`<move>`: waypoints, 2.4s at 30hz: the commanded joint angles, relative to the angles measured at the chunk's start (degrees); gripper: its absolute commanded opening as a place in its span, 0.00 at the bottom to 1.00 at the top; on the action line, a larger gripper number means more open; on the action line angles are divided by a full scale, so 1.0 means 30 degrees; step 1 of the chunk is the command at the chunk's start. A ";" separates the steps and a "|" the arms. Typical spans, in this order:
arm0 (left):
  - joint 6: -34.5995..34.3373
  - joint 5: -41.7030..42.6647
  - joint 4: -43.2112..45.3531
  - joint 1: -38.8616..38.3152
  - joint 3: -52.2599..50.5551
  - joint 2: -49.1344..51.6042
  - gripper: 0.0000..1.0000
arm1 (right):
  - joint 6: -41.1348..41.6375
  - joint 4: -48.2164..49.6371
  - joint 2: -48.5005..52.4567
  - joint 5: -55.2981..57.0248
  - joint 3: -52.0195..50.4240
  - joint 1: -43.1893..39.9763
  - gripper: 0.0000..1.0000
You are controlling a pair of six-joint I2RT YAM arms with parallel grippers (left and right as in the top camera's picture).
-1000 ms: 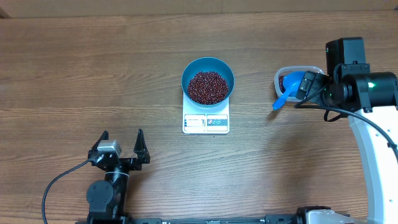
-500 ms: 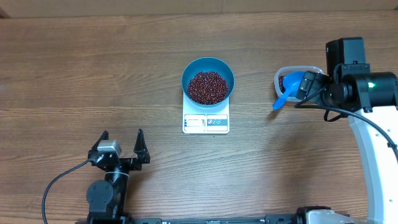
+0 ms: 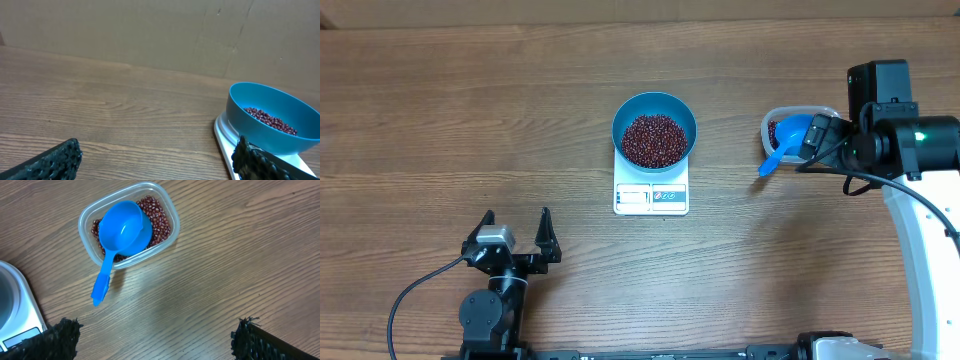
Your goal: Scoop item into bowl and weigh 150g on scale
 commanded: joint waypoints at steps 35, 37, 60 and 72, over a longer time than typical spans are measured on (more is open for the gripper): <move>-0.0321 0.0291 0.0000 0.0124 -0.0073 -0.0175 1.00 | -0.3031 3.5671 -1.2211 -0.3825 -2.3642 0.0124 1.00; -0.0321 0.0291 0.0000 0.0124 -0.0073 -0.0175 1.00 | -0.3031 3.5853 -1.3376 -0.3978 -2.5019 0.0124 1.00; -0.0321 0.0291 0.0000 0.0124 -0.0073 -0.0175 1.00 | -0.6674 2.5099 -2.5900 -0.4707 -2.8866 0.0102 1.00; -0.0321 0.0291 0.0000 0.0124 -0.0073 -0.0175 1.00 | -0.7672 2.4101 -2.6862 -0.5260 -2.8866 0.0102 1.00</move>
